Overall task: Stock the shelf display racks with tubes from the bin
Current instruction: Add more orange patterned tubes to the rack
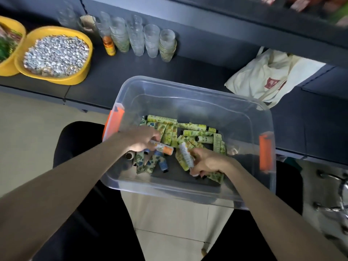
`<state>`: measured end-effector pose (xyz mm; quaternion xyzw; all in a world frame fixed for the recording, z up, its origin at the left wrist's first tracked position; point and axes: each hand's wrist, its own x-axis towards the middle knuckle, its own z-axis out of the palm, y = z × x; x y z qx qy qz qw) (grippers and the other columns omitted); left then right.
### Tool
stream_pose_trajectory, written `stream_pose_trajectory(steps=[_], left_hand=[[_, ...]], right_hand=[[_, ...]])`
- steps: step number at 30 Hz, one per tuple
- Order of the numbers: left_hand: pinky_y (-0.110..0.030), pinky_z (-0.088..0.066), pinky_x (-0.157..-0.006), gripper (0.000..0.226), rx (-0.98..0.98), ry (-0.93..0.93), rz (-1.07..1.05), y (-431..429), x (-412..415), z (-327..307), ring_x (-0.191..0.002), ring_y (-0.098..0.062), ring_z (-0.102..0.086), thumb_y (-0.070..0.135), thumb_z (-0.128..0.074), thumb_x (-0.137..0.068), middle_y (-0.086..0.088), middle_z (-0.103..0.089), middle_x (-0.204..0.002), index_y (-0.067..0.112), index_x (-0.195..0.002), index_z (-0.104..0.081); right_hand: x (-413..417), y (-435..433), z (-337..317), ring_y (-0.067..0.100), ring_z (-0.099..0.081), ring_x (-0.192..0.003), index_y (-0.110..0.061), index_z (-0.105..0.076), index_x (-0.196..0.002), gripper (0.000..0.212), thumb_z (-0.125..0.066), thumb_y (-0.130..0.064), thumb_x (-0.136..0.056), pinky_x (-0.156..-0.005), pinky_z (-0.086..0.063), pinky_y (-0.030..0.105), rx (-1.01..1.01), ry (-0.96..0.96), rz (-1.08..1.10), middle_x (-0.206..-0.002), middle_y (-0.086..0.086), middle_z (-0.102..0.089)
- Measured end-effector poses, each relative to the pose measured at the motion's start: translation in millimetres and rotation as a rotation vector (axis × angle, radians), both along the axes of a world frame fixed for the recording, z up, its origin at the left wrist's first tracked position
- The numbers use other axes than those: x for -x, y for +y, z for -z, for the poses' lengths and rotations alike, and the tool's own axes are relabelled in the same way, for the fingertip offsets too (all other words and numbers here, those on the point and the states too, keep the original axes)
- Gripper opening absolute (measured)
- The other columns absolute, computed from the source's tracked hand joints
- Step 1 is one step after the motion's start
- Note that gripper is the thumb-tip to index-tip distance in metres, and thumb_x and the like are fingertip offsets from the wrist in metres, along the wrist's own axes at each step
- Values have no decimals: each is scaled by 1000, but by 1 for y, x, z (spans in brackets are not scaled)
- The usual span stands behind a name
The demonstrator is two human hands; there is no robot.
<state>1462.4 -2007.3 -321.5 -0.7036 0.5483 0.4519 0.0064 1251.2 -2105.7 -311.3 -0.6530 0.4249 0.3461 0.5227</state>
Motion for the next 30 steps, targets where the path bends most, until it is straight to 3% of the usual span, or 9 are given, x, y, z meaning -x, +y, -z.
stream_pose_trajectory(steps=[2, 5, 7, 9, 12, 16, 20, 26, 30], left_hand=[[-31, -41, -77, 21, 83, 9, -44, -9, -5, -23, -91, -24, -57, 18, -66, -84, -4, -61, -99, 13, -103, -63], [-24, -42, -64, 23, 217, 85, -130, -23, -6, -69, -69, -12, -56, 19, -70, -81, -5, -65, -87, 10, -101, -67], [-15, -40, -54, 20, 340, 95, -184, -33, -4, -100, -55, -10, -56, 21, -75, -76, -9, -69, -76, 9, -91, -70], [-15, -36, -56, 21, 470, 61, -224, -45, 0, -128, -59, -11, -55, 25, -79, -70, -5, -67, -70, 10, -81, -69], [-14, -31, -54, 23, 596, 91, -267, -64, 11, -168, -57, -3, -46, 19, -82, -66, 3, -55, -65, 8, -73, -63], [-10, -37, -57, 21, 708, 75, -259, -93, 22, -208, -62, -8, -52, 13, -81, -66, 1, -59, -70, 12, -76, -63], [-9, -40, -49, 18, 784, 68, -243, -117, 27, -240, -47, 2, -52, 11, -76, -73, 7, -57, -59, 5, -87, -66], [-28, -46, -69, 15, 881, 1, -182, -151, 22, -272, -65, -13, -55, 13, -78, -72, -6, -65, -75, 13, -80, -65], [-23, -41, -66, 13, 933, -83, -162, -176, 13, -290, -68, -17, -56, 17, -76, -74, -4, -66, -74, 14, -83, -67]], right_hand=[[10, -12, -17, 18, -67, -84, -15, -31, -144, 81, -75, -5, -77, -69, -58, 27, 19, -95, 161, -111, 4, -59], [15, -31, -46, 11, -67, -82, -14, -54, -122, 65, -83, -30, -67, -75, -55, 27, 197, -262, 256, -97, -2, -69], [15, -40, -69, 10, -68, -77, -9, -60, -99, 42, -84, -23, -67, -82, -56, 29, 259, -370, 344, -87, 2, -71], [11, -48, -97, 2, -60, -53, -13, -54, -80, 28, -81, -15, -70, -55, -51, 17, 343, -432, 385, -69, 2, -66], [9, -59, -139, 10, -45, -38, -16, -45, -79, 34, -78, -12, -72, -38, -36, 20, 444, -571, 443, -54, -1, -60], [10, -76, -191, 13, -62, -51, -10, -54, -70, 21, -73, -10, -81, -49, -53, 22, 402, -781, 599, -66, 10, -67], [12, -97, -234, 21, -72, -75, 2, -63, -91, 22, -62, -20, -90, -58, -55, 18, 318, -857, 631, -88, 17, -72], [1, -125, -271, 4, -47, -40, -16, -61, -68, 20, -78, -24, -75, -40, -35, 20, 786, -877, 555, -54, -4, -60], [-11, -144, -297, 0, -52, -36, -21, -66, -82, 10, -74, -25, -80, -36, -38, 16, 920, -1004, 527, -48, -10, -61]])
